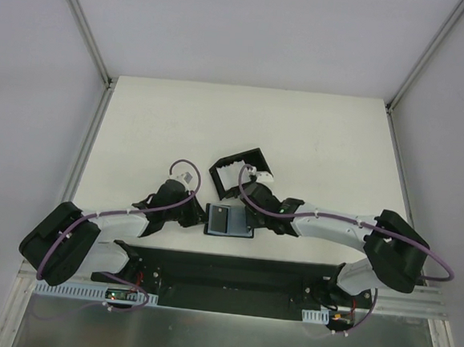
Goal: Put the credit cards into the card holder
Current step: Insert the credit card into the card holder.
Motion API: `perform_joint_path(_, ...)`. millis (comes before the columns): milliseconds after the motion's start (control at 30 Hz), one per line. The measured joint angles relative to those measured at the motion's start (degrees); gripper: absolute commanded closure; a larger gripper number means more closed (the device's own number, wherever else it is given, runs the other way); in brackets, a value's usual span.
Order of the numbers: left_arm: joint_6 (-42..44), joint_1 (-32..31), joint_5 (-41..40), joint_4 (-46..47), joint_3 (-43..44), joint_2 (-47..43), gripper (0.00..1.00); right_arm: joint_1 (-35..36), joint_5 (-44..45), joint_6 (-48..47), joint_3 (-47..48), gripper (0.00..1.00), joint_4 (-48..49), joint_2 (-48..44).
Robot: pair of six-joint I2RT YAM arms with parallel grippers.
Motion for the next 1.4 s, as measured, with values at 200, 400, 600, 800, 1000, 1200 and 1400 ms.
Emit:
perform_joint_path(200, -0.5, 0.0, 0.0, 0.5, -0.5, -0.2, 1.0, 0.2, -0.3, 0.3, 0.7, 1.0, 1.0, 1.1)
perform_joint_path(400, -0.7, 0.1, 0.2, 1.2, -0.8, -0.2, 1.0, 0.9, -1.6, 0.6, 2.8, 1.0, 2.6, 3.6)
perform_joint_path(600, -0.9, 0.3, 0.4, 1.7, -1.1, -0.2, 1.0, 1.9, -3.8, 0.8, 3.2, 1.0, 3.8, 4.2)
perform_joint_path(800, -1.3, 0.3, 0.5, 2.8, -1.7, -0.2, 1.0, 2.8, -6.6, 0.7, 3.7, 1.0, 6.1, 4.2)
perform_joint_path(1000, -2.5, 0.3, 0.6, 4.3, -2.6, -0.2, 1.0, 3.8, -10.1, 0.7, 5.1, 1.0, 10.6, 4.2)
perform_joint_path(1200, -4.0, 0.2, 0.6, 5.7, -3.7, -0.4, 1.0, 3.9, -12.7, 0.1, 5.1, 1.0, 14.6, 3.9)
perform_joint_path(1400, -4.9, 0.2, 0.5, 6.0, -4.0, -0.5, 1.0, 3.7, -6.2, -0.3, 2.2, 1.0, 12.3, -4.0)
